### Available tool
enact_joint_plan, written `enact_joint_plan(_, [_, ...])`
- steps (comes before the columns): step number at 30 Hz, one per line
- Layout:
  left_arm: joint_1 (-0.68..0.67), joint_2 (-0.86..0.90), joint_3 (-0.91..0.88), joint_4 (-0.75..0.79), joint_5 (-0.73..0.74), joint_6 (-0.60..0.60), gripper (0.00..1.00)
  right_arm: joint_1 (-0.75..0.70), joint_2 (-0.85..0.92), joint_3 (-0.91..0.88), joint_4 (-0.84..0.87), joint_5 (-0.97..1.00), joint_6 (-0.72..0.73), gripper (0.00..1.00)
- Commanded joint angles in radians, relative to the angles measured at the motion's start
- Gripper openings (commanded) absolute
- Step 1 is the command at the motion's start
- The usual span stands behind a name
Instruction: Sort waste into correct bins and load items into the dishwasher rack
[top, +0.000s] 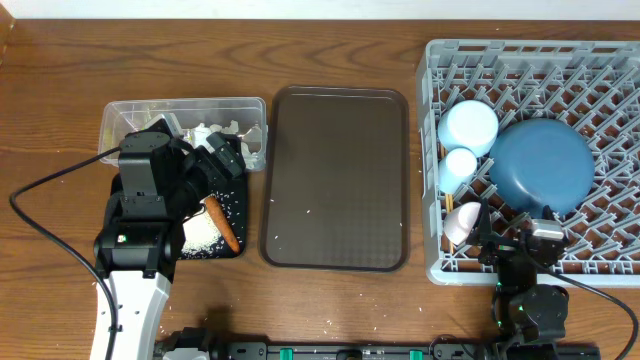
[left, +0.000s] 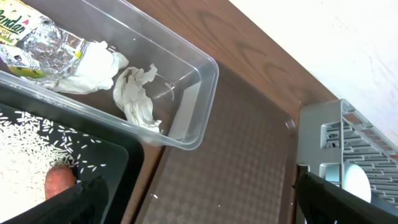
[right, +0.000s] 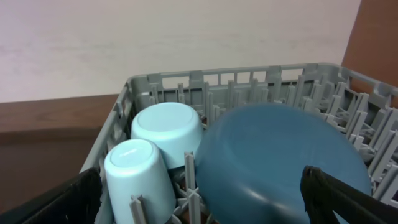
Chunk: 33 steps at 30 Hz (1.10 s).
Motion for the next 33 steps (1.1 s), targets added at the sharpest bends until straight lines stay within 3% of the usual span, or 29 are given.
enact_joint_plan(1, [0.003,0.003,0.000,-0.003,-0.006,0.018,0.98,-0.009,-0.007,-0.002,-0.005,0.020,0.015,0.99])
enact_joint_plan(33, [-0.009,0.034,0.000,-0.014,-0.010,0.018,0.98,-0.009,-0.006,-0.002,-0.004,0.013,0.002,0.99])
